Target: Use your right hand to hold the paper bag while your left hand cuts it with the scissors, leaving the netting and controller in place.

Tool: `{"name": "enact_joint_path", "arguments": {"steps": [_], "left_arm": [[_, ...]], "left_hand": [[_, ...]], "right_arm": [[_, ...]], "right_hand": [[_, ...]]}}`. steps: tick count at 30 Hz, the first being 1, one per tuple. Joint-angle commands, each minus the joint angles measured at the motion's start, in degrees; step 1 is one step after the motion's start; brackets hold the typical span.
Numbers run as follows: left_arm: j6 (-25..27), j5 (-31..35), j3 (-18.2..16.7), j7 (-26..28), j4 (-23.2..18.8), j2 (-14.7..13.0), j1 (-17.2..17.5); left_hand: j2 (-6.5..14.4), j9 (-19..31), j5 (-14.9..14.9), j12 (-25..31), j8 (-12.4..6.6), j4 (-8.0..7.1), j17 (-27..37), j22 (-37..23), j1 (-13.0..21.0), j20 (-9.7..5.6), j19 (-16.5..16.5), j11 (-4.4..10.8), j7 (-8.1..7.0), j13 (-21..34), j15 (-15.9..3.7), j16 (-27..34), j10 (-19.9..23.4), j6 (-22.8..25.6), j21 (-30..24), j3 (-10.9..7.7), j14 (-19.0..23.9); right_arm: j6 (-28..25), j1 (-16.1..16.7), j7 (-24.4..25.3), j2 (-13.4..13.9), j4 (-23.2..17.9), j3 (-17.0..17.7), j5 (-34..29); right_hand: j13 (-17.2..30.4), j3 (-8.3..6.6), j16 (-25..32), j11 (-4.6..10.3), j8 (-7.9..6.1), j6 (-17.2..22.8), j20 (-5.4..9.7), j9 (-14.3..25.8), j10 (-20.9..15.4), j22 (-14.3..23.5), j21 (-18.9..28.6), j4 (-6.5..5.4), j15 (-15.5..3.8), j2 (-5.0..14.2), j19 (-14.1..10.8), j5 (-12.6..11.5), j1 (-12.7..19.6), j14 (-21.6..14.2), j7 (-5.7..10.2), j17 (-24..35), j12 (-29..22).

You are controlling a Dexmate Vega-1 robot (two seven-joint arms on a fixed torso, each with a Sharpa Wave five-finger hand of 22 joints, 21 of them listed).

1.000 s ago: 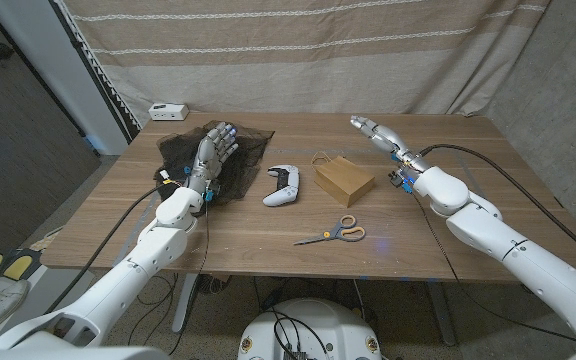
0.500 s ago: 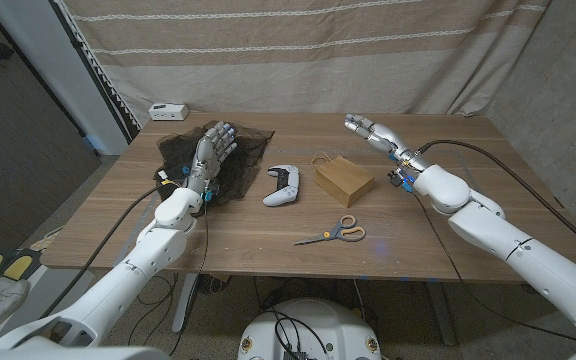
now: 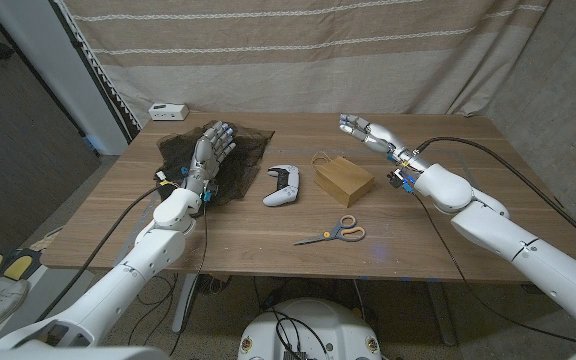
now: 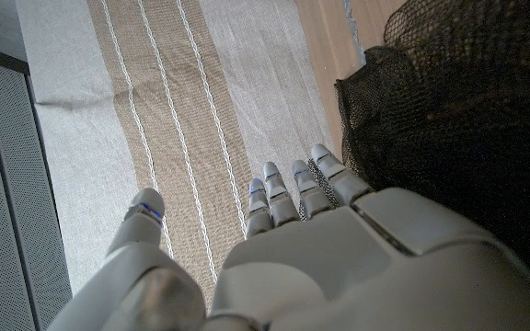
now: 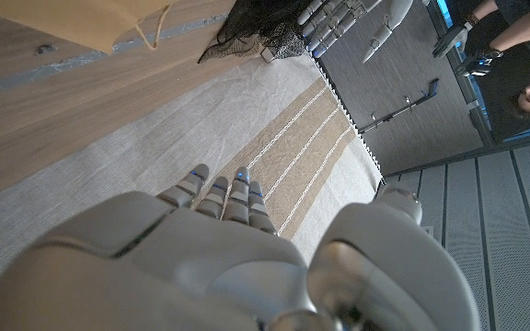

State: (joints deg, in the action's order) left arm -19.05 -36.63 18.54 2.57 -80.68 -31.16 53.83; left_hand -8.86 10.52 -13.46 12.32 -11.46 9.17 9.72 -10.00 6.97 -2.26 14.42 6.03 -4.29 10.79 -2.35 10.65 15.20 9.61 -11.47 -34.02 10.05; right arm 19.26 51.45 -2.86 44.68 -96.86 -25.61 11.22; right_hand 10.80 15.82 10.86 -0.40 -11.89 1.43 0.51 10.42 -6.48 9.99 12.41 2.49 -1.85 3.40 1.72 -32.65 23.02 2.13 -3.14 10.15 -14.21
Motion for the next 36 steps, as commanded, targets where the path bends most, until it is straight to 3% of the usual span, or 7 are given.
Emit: {"name": "enact_joint_path", "arguments": {"steps": [1, 12, 23, 36], "left_arm": [[-0.06, -0.21, -0.34, 0.52, -0.97, -0.12, 0.87], [0.6, -0.13, -0.65, 1.61, -3.33, -0.71, 2.2], [0.95, 0.08, -0.58, 2.48, -5.01, -0.7, 3.06], [1.36, 0.39, -0.89, 3.36, -6.67, -1.19, 3.86]], "left_hand": [[-0.29, 0.26, -0.16, 0.14, -0.18, -0.16, 0.23, -0.15, 0.67, -3.48, 0.56, -0.2, -0.06, 0.24, -5.13, 0.13, 0.35, 0.45, -0.05, 0.26, 0.69], [-0.26, 0.26, -0.18, 0.07, -0.13, -0.18, 0.23, -0.16, 0.73, -3.47, 0.61, -0.18, 0.05, 0.24, -5.07, 0.07, 0.41, 0.49, -0.02, 0.44, 0.73], [-0.23, 0.26, -0.21, 0.08, -0.1, -0.2, 0.23, -0.16, 0.79, -3.54, 0.76, -0.04, 0.04, 0.25, -5.11, 0.06, 0.63, 0.55, -0.04, 0.58, 0.81], [-0.2, 0.26, -0.25, 0.02, -0.11, -0.21, 0.23, -0.16, 0.87, -3.53, 0.8, -0.22, 0.07, 0.25, -5.11, 0.05, 0.66, 0.69, 0.0, 0.73, 0.93]], "right_arm": [[1.82, 0.89, -0.57, 0.63, -1.94, 0.38, -1.71], [2.35, 2.68, -0.18, 2.07, -4.56, 1.38, -3.45], [3.11, 5.64, 1.06, 4.16, -7.37, 3.17, -6.17], [2.85, 8.13, 2.92, 5.25, -9.35, 4.91, -8.97]], "right_hand": [[0.19, 0.16, 0.03, 0.2, -0.29, 0.78, 0.11, 0.15, -0.67, 0.3, -0.19, 0.45, -2.72, -0.1, -0.44, -0.29, 0.82, -0.56, -0.11, -0.04, -0.43], [0.21, 0.1, 0.0, 0.24, -0.32, 1.2, 0.25, 0.16, -0.91, 0.3, -0.25, 0.69, -3.06, -0.04, -0.68, -0.46, 1.3, -0.89, 0.05, -0.05, -0.46], [0.25, -0.08, 0.05, 1.71, -0.42, 1.85, 0.49, 0.2, -1.32, 0.32, -0.25, 1.23, -3.66, 0.05, -1.24, -0.83, 2.37, -1.63, 1.32, -0.05, -0.53], [0.31, -0.19, -0.06, 2.1, -0.51, 2.43, 0.68, 0.23, -1.92, 0.33, -0.36, 1.63, -3.83, 0.1, -1.38, -1.14, 3.16, -1.8, 1.64, -0.03, -0.72]]}}
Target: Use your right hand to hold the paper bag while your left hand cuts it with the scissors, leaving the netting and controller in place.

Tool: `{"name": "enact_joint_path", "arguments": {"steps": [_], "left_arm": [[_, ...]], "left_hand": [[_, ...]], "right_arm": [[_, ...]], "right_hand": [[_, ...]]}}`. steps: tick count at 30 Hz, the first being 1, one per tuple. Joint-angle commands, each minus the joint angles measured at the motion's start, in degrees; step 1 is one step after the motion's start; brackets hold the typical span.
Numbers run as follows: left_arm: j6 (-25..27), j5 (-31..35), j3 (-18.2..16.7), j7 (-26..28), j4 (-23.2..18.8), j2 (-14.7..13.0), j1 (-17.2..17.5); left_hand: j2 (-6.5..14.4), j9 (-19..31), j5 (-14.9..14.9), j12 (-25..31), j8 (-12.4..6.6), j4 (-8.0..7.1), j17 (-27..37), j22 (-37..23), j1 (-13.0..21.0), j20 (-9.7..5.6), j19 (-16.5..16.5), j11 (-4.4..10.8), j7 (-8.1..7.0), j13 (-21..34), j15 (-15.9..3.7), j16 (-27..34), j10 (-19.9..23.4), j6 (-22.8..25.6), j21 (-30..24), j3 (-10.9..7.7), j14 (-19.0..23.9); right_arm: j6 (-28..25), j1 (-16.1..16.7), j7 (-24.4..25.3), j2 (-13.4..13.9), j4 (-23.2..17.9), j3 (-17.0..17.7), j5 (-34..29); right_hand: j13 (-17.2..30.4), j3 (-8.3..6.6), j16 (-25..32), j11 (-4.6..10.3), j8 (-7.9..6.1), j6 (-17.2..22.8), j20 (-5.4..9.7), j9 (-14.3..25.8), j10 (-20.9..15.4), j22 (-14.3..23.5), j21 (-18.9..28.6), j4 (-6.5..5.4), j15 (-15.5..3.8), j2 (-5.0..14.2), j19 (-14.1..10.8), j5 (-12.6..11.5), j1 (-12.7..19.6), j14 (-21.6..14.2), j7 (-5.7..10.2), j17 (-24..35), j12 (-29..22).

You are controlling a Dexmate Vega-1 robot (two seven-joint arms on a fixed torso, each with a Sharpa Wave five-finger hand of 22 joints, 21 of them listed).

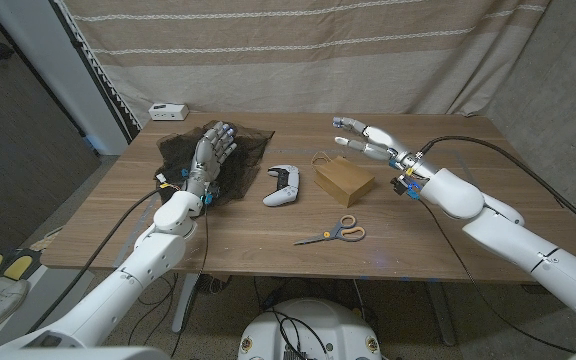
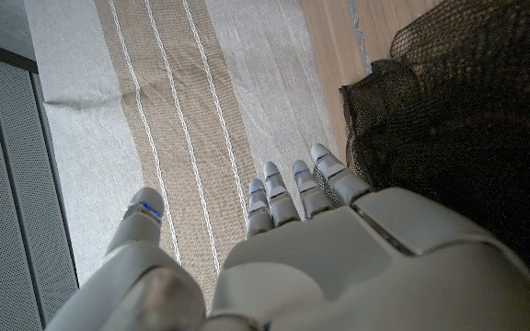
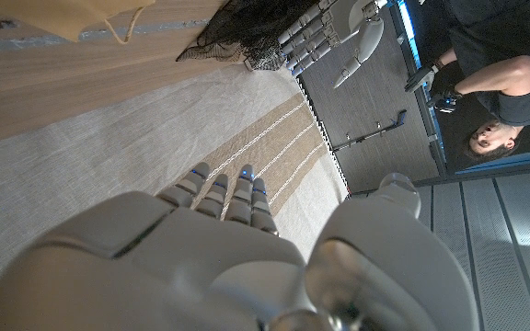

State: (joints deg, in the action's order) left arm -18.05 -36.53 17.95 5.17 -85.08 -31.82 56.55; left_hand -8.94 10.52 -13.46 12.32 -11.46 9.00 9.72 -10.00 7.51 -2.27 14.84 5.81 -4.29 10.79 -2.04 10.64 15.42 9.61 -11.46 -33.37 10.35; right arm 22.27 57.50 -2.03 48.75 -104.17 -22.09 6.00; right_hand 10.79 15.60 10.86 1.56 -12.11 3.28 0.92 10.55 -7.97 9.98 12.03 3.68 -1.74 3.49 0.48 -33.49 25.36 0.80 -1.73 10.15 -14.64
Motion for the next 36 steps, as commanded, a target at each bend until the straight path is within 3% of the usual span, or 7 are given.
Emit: {"name": "enact_joint_path", "arguments": {"steps": [1, 36], "left_arm": [[0.38, 0.31, -0.35, 0.82, -2.36, -0.58, 1.2], [-1.03, 0.46, -0.5, 0.61, -0.31, -0.06, 1.64]], "left_hand": [[-0.12, 0.26, -0.25, 0.02, -0.1, -0.04, 0.24, -0.16, 0.35, -3.51, 0.39, 0.06, 0.07, 0.25, -5.41, 0.05, 0.46, 0.67, 0.0, 0.09, 0.64], [-0.02, 0.27, -0.31, -0.14, 0.06, -0.08, 0.24, -0.17, 0.56, -3.51, 0.42, 0.11, 0.03, 0.26, -5.4, -0.06, 0.49, 0.54, 0.08, 0.47, 0.63]], "right_arm": [[-0.17, 2.2, 2.26, 1.18, -2.18, 1.46, -4.04], [-3.88, 4.94, 3.56, 4.07, -8.14, 1.77, -15.41]], "right_hand": [[0.33, 0.02, -0.06, 0.12, -0.31, 0.67, 0.25, 0.1, -0.44, 0.33, 0.0, 0.47, -3.95, 0.03, -0.14, -0.33, 0.88, -0.5, 0.24, -0.03, -0.29], [0.5, -0.68, -0.47, 0.67, 0.08, 0.62, 0.09, 0.16, -1.27, 0.32, -0.72, 1.73, -3.99, 0.77, 1.13, -1.4, 3.71, -0.03, 0.18, -0.05, -0.5]]}}
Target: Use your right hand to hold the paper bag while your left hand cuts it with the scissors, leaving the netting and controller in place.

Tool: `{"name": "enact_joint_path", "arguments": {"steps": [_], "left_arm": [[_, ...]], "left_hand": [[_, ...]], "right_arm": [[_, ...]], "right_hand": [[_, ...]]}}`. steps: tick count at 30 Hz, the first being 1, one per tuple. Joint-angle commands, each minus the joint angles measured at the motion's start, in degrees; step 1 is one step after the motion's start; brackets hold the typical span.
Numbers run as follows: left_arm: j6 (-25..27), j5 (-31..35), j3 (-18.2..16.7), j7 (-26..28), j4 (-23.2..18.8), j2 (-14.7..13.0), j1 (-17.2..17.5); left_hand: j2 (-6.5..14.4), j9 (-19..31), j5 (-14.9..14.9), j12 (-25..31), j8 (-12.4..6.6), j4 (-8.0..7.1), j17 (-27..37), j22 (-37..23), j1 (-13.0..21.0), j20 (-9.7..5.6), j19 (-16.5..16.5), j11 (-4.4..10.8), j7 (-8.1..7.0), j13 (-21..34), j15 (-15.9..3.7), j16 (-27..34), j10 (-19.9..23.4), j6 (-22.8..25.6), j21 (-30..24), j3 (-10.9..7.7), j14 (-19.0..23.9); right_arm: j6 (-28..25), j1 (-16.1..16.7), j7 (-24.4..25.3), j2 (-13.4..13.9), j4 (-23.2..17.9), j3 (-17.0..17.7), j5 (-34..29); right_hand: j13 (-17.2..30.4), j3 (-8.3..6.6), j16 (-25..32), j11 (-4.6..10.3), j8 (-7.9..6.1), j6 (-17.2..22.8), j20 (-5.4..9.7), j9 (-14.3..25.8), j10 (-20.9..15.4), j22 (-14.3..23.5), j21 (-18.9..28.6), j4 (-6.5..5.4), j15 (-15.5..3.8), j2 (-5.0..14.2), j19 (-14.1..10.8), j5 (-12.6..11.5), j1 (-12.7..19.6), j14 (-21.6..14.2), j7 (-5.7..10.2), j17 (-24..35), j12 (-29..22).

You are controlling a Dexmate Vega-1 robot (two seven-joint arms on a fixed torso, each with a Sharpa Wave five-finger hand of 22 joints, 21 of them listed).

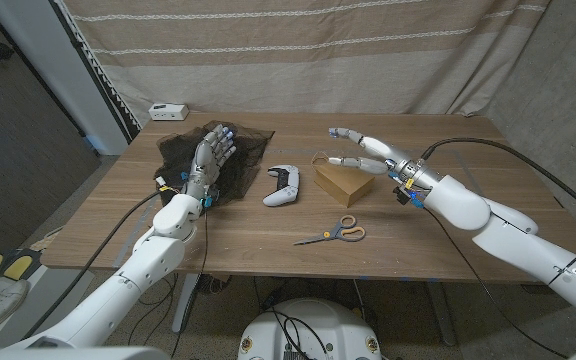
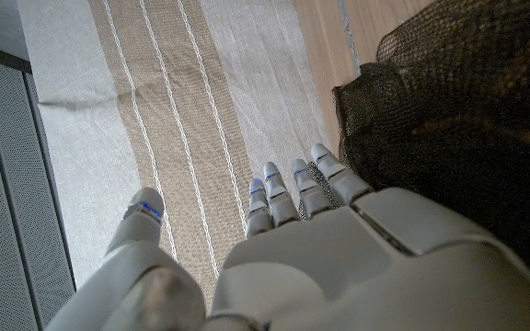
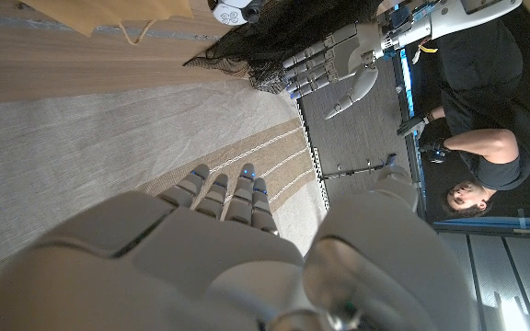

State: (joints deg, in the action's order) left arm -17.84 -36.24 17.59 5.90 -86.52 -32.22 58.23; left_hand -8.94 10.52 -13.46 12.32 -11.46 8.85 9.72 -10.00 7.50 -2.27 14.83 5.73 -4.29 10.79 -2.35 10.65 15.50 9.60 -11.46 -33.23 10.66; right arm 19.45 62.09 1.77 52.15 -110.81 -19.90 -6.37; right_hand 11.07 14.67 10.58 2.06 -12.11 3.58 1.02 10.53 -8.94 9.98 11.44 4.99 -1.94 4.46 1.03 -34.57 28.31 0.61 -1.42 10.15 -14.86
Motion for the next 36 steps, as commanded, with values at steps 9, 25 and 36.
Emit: {"name": "enact_joint_path", "arguments": {"steps": [9, 25, 36], "left_arm": [[-2.0, -0.12, -0.32, -0.2, 1.43, 0.79, 0.17], [-1.88, -0.49, -0.29, -0.34, 1.71, 0.86, 0.58], [-1.43, -0.29, 0.14, -0.47, 2.15, 0.9, 0.26]], "left_hand": [[0.04, 0.27, -0.32, -0.23, 0.14, 0.07, 0.24, -0.17, 0.66, -3.53, 0.42, 0.16, 0.16, 0.27, -5.17, -0.11, 0.29, 0.35, 0.11, 0.4, 0.22], [0.1, 0.28, -0.32, -0.3, 0.13, 0.06, 0.23, -0.17, 0.78, -3.54, 0.38, 0.12, 0.21, 0.27, -5.02, -0.14, 0.24, 0.4, 0.15, 0.54, 0.18], [0.13, 0.28, -0.31, -0.29, 0.13, 0.04, 0.23, -0.17, 0.84, -3.54, 0.38, 0.0, 0.15, 0.27, -5.09, -0.14, 0.32, 0.41, 0.16, 0.63, 0.18]], "right_arm": [[-1.54, 1.3, 1.26, 0.92, -2.56, -0.28, -5.99], [-2.91, 2.93, 1.49, 2.2, -4.6, 0.24, -8.62], [-3.53, 3.04, 1.34, 2.57, -4.94, -0.37, -10.9]], "right_hand": [[0.26, 0.08, -0.22, 0.13, -0.03, 0.78, -0.06, 0.19, -0.77, 0.31, -0.14, 0.77, -3.78, -0.09, 0.57, -0.59, 1.54, 0.23, -0.02, -0.06, -0.46], [0.32, -0.29, -0.26, 0.32, -0.04, 1.54, -0.02, 0.16, -3.69, 0.31, -0.11, 1.55, -3.49, 0.17, 0.38, -1.23, 3.38, 0.3, -0.34, -0.09, -1.55], [0.38, -0.52, -0.1, 0.28, 0.13, 1.55, -0.93, 0.18, -3.26, 0.31, -0.09, 2.03, -2.05, 0.31, 0.23, -1.67, 4.66, -0.11, -0.45, -0.06, -1.34]]}}
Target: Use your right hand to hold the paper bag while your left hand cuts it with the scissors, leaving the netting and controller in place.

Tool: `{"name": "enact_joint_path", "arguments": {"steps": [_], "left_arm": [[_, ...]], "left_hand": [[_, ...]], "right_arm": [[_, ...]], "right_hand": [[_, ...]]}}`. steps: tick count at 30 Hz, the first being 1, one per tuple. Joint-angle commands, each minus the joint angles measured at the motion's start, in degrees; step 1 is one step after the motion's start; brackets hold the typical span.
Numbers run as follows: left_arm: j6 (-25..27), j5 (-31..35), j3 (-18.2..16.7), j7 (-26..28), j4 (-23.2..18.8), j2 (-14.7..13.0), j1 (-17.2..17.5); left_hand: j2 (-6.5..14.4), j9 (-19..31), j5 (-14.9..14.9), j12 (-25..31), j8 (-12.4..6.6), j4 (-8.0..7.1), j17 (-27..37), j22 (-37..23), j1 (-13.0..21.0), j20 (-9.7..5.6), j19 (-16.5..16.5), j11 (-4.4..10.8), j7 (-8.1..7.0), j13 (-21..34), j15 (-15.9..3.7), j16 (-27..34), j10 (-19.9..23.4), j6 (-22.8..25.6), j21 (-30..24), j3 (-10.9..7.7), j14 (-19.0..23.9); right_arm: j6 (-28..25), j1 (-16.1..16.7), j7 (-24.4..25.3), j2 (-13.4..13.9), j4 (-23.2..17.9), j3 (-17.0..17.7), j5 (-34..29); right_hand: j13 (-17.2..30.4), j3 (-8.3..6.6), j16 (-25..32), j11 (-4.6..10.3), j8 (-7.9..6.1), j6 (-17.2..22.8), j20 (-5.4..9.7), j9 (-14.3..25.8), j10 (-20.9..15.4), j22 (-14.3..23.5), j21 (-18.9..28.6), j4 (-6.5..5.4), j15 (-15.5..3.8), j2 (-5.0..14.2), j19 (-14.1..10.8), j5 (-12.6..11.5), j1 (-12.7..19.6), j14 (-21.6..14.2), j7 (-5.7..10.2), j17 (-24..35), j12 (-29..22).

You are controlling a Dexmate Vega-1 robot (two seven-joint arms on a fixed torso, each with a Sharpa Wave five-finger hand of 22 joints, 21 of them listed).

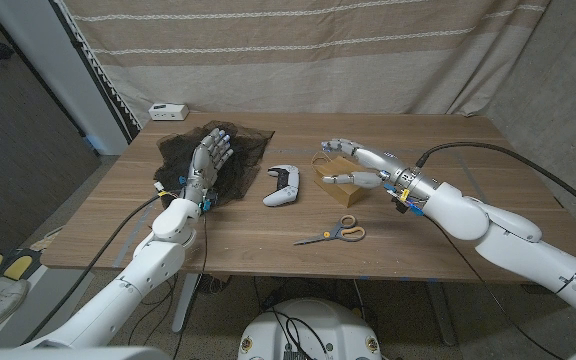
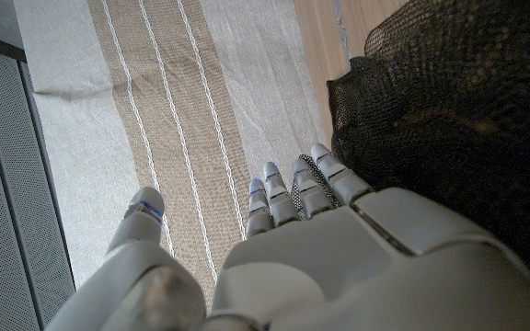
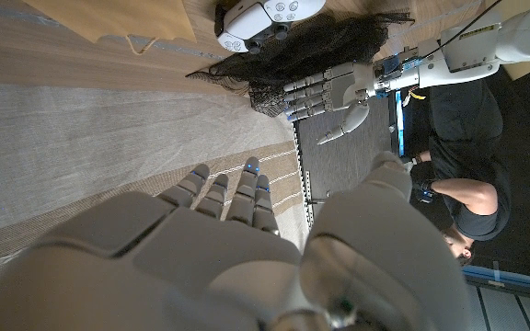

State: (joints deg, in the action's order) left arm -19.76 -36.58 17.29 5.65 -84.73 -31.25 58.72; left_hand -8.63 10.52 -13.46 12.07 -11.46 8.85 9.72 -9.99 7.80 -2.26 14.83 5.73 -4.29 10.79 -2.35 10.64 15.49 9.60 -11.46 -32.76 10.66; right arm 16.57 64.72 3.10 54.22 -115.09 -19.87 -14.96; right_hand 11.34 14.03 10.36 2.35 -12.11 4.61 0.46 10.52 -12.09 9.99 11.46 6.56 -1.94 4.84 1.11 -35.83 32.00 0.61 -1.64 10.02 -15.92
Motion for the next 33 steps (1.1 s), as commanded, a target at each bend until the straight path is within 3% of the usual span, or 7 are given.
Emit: {"name": "enact_joint_path", "arguments": {"steps": [1, 23, 33], "left_arm": [[0.56, 0.07, 0.45, -0.22, 0.31, -0.13, -0.24], [1.42, 0.37, 1.37, -0.59, 0.54, -0.16, -0.51], [1.27, 0.47, 1.27, -0.41, 0.28, -0.29, -0.28]], "left_hand": [[-0.17, 0.28, -0.31, -0.01, 0.14, 0.04, 0.23, -0.17, 0.55, -3.56, 0.37, 0.0, 0.13, 0.27, -5.07, -0.13, 0.41, 0.4, 0.16, 0.18, 0.2], [-0.12, 0.28, -0.31, -0.06, 0.11, 0.0, 0.24, -0.18, 0.66, -3.61, 0.35, 0.13, 0.29, 0.28, -5.07, -0.11, 0.4, 0.51, 0.18, 0.38, 0.26], [-0.09, 0.28, -0.3, -0.08, 0.11, -0.01, 0.24, -0.18, 0.72, -3.64, 0.35, 0.16, 0.18, 0.28, -5.1, -0.12, 0.41, 0.53, 0.19, 0.48, 0.26]], "right_arm": [[-0.72, 0.38, -0.2, 0.62, -0.75, -0.38, -2.24], [0.41, 0.29, -2.43, 2.71, -1.14, -0.81, -3.53], [-2.12, 2.7, -0.71, 3.2, -3.43, 0.06, -6.63]], "right_hand": [[0.11, 0.11, 0.14, 0.04, 0.14, 0.5, -0.35, 0.19, -0.06, 0.31, -0.11, 0.48, -2.2, -0.06, 0.17, -0.43, 1.03, -0.17, -0.14, 0.08, -0.25], [0.68, -0.86, 0.82, 1.06, -0.05, 1.41, -0.25, 0.32, -1.52, 0.43, 0.28, 1.12, -2.83, 1.24, -0.92, -1.09, 3.57, -2.61, 1.25, 0.3, -1.11], [1.03, -1.71, 0.91, 1.23, -0.12, 1.87, -0.98, 0.36, -2.69, 0.47, 0.56, 1.65, -2.96, 2.14, -1.83, -1.27, 5.5, -3.6, 1.3, 0.34, -1.81]]}}
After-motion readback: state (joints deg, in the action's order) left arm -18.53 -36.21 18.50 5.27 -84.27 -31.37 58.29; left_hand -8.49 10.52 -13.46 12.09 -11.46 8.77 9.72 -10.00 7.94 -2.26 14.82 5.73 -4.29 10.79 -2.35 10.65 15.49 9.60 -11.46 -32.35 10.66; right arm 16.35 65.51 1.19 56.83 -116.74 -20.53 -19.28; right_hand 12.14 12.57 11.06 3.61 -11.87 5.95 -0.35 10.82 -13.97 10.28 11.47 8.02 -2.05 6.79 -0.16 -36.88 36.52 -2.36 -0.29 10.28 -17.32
